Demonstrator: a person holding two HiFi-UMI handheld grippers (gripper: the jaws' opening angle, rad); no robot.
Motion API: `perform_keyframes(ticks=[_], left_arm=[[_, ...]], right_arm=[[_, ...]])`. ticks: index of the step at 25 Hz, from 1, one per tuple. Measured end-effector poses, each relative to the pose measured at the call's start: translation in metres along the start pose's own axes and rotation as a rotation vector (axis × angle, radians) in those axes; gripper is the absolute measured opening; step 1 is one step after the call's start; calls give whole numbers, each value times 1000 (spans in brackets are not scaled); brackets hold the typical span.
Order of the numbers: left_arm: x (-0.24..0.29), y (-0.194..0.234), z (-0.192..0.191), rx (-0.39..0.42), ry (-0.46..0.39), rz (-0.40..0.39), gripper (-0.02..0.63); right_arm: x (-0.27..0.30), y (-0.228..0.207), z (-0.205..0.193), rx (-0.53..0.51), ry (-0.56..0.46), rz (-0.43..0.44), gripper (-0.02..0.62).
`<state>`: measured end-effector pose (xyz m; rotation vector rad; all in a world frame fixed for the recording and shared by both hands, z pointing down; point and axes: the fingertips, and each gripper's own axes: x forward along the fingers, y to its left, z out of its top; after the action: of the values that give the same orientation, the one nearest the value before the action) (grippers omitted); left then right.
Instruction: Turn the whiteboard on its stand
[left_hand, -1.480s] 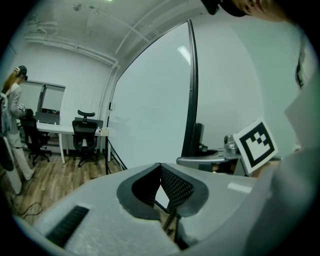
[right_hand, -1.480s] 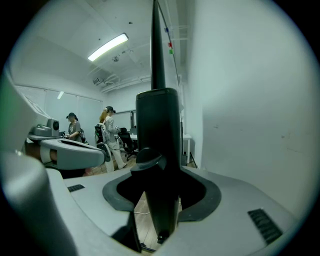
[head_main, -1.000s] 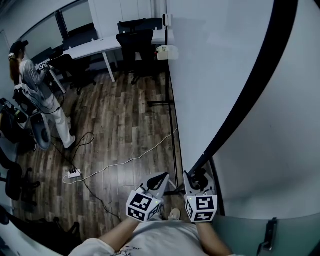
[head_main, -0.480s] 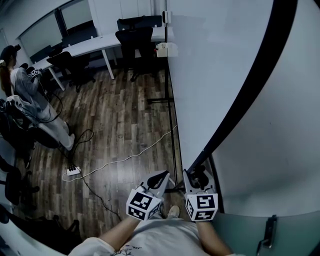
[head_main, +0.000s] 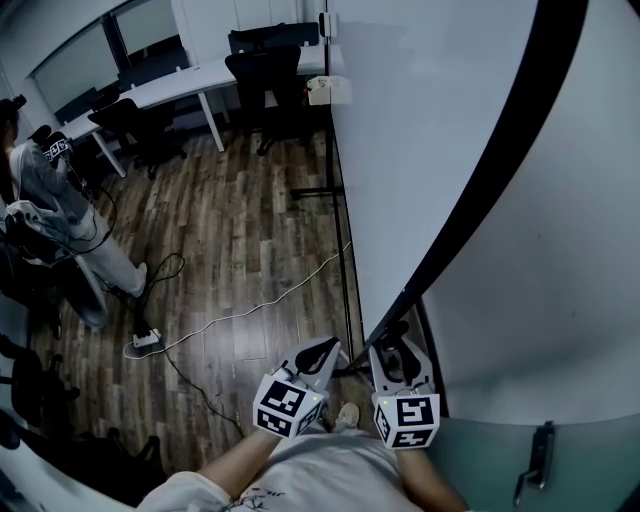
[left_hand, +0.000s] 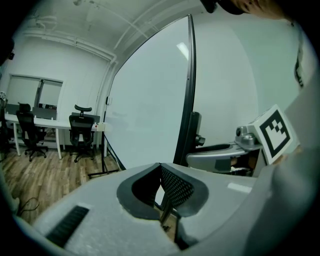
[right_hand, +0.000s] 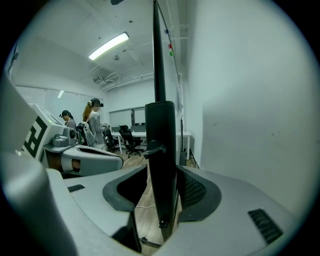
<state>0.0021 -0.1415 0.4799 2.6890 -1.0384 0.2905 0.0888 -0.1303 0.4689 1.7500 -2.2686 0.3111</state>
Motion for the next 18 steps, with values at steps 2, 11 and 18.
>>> perform_keyframes(ticks=[2,11,18], left_arm=[[0,-4,0,-9,0,-8,11],[-2,-15,-4,-17,8,-34,11],[-5,-22,-8,-12,6,-32,11]], right_arm=[[-4,0,-3,3,5,-5,173],[-16,4,-11,15,18,-11,44],[-14,20,-21,17,48,49,8]])
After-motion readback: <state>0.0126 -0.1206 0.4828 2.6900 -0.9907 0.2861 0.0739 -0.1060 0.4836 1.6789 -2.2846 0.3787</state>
